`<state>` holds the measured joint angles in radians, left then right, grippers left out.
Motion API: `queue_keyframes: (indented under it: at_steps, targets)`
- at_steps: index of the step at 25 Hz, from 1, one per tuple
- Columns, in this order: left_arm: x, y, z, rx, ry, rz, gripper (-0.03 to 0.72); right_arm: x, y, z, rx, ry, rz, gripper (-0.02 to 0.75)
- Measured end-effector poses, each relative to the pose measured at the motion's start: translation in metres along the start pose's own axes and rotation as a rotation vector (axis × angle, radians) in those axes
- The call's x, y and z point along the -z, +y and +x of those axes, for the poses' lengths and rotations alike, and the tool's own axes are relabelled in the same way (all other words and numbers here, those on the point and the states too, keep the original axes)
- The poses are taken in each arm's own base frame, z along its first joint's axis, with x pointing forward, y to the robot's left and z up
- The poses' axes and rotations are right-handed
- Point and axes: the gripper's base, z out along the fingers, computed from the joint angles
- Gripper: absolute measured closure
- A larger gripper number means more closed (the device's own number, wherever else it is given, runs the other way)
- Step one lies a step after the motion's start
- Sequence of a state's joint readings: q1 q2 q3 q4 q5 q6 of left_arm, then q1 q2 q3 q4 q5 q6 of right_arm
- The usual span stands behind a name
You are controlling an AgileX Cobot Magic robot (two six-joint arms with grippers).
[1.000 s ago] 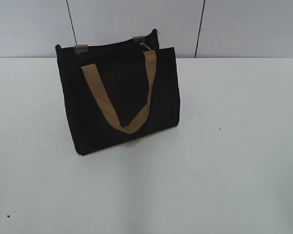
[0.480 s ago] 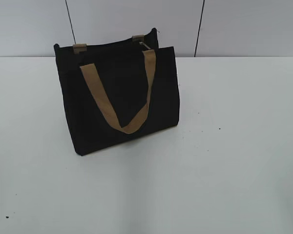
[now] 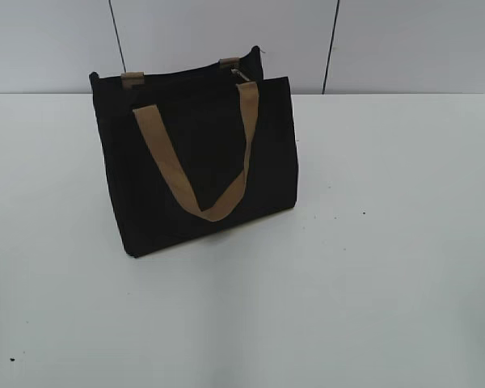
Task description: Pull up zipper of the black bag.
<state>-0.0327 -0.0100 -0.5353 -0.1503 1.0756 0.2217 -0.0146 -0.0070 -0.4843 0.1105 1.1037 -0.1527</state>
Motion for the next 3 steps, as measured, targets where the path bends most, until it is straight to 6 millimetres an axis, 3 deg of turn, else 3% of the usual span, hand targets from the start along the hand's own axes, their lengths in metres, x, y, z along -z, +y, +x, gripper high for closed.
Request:
queue_keyframes:
  at_steps: [3]
  targets:
    - [0.0000,0.0000,0.0000,0.000,0.000,0.000,0.251,0.0000,0.0000,0.0000,0.000,0.000,0.000,0.172]
